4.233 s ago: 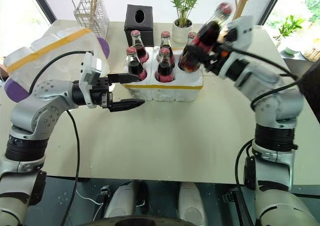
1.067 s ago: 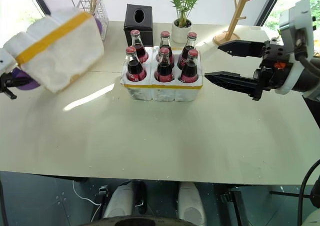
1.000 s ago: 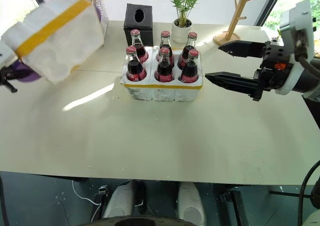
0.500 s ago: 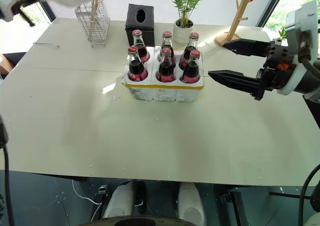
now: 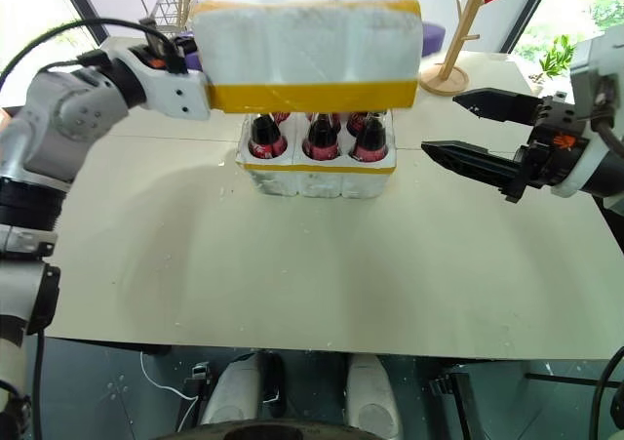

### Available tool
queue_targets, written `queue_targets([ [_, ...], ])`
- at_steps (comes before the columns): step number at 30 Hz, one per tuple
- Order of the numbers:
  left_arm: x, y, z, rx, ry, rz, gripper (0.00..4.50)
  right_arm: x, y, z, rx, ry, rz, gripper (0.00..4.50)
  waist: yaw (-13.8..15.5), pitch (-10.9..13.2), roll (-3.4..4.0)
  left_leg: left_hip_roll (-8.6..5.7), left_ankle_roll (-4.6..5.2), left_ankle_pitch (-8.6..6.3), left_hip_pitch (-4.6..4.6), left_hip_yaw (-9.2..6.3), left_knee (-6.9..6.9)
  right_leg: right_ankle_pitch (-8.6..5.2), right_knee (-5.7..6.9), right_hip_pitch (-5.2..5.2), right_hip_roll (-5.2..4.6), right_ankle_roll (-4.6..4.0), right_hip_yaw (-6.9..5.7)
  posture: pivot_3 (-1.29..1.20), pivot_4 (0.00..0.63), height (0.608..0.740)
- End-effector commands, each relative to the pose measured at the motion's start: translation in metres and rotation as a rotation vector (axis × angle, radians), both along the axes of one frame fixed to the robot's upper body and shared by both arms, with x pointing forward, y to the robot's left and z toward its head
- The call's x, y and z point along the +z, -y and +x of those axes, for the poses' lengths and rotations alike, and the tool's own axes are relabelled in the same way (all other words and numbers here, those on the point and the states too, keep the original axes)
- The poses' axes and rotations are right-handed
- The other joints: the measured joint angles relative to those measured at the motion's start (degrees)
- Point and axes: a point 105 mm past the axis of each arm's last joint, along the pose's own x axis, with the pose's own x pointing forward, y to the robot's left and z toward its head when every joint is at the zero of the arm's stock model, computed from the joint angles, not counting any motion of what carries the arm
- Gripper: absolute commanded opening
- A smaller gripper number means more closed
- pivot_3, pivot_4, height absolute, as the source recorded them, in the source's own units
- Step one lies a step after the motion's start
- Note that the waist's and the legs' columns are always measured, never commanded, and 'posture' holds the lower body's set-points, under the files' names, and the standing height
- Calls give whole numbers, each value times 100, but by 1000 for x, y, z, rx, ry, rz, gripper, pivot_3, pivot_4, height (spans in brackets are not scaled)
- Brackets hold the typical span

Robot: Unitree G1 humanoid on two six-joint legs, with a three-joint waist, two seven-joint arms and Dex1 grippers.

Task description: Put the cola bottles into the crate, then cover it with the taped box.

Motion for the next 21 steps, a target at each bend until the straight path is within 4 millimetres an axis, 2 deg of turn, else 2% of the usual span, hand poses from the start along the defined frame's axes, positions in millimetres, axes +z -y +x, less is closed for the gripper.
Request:
queue_targets([
  [1,5,14,-8,-44,97,56,320,11,1,-6,-9,54,14,4500,36,0,0,0,0,0,0,0,1,0,0,0,0,0,0,0,150,740],
  [5,-11,7,-5,-17,84,124,320,11,0,-6,-12,57,22,4500,52,-2,3,1,2,-1,2,1,1,0,0,-1,1,0,0,0,150,740],
  [6,-18,6,-6,-17,63,135,1343,11,-1,-6,-13,58,26,4500,52,-2,3,1,2,-1,2,1,1,0,0,-1,1,0,1,0,150,740],
  [9,-33,4,-6,-20,16,139,2653,10,-2,-5,-16,57,34,4500,77,-2,3,1,2,-1,2,1,1,0,0,0,0,0,0,0,150,740],
  [10,-36,4,-8,-24,7,143,3295,10,-2,-5,-16,56,36,4500,85,-2,3,1,2,-1,2,1,2,0,0,0,0,0,0,0,150,740],
  [12,-40,5,-12,-39,-4,142,4216,9,-2,-4,-19,52,40,4500,94,-1,2,1,3,-1,0,1,3,0,0,0,-1,0,0,0,150,740],
  [17,-53,-5,-30,-70,-67,89,4216,4,0,1,-32,35,53,4500,89,-2,4,2,6,-4,1,-2,4,0,-2,3,-4,0,0,0,150,740],
  [21,-52,-23,-48,-67,-179,-116,4216,-3,4,3,-46,15,51,4500,71,-2,4,7,6,-4,4,-6,3,0,1,2,-2,-1,0,0,150,740],
])
